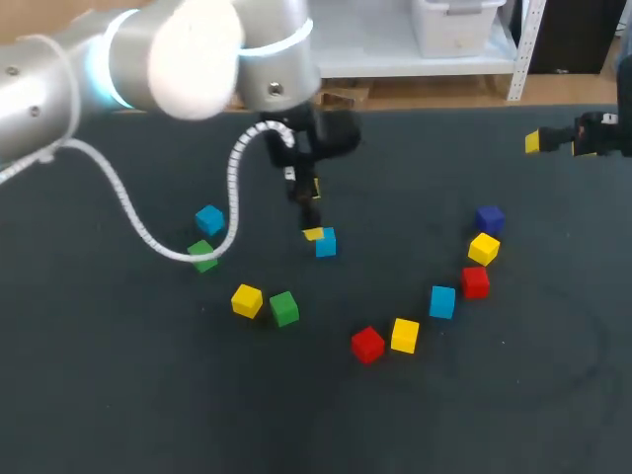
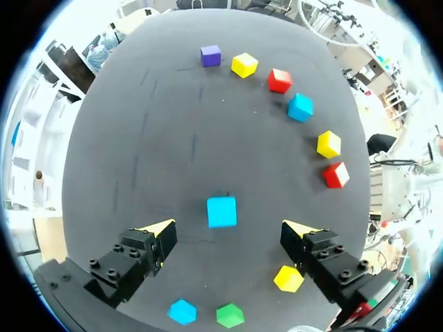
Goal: Place the blue cubes, place green cubes on the blue cubes, place the yellow cubes on the green cubes, then place the red cubes on the yellow cubes, and place purple cube on the red cubes.
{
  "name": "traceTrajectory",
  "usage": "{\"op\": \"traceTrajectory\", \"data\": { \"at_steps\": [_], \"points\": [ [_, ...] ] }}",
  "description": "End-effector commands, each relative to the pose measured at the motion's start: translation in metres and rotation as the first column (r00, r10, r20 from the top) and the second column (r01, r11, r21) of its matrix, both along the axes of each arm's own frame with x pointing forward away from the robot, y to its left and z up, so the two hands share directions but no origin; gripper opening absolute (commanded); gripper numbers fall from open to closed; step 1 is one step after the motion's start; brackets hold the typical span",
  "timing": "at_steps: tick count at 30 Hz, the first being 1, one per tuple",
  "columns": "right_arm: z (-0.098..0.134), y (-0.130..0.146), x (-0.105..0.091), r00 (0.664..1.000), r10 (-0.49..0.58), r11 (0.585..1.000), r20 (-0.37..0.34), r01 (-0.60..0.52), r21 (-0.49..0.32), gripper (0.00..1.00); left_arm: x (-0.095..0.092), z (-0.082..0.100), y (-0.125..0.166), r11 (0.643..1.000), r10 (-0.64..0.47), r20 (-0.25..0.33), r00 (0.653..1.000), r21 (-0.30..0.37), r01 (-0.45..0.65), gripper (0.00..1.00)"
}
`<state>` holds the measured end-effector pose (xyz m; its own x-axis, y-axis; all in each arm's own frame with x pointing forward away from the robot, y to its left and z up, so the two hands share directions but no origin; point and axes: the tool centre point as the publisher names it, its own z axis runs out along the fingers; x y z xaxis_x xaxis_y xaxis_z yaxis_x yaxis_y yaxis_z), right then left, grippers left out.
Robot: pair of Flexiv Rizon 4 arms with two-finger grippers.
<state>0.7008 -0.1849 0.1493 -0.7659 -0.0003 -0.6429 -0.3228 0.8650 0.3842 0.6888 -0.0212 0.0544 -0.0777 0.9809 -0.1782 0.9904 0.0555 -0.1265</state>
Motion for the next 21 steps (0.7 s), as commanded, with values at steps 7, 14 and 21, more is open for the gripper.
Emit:
{"op": "traceTrajectory", "data": {
  "at_steps": [7,14,21],
  "points": [
    [0.001,0.000,-0.001,1.000,-0.002,1.000,-0.001,0.002,-0.002,1.00,0.011,0.019,0.058,0.970,0.043,-0.010,0.999,-0.241,-0.044,1.00],
    [0.001,0.000,-0.001,1.000,-0.002,1.000,-0.001,0.002,-0.002,1.00,0.015,0.030,0.081,0.957,0.061,0.011,0.998,-0.284,-0.055,1.00],
    [0.001,0.000,-0.001,1.000,-0.002,1.000,-0.001,0.002,-0.002,1.00,0.016,0.032,0.097,0.944,0.079,0.008,0.997,-0.321,-0.072,1.00]
  ]
}}
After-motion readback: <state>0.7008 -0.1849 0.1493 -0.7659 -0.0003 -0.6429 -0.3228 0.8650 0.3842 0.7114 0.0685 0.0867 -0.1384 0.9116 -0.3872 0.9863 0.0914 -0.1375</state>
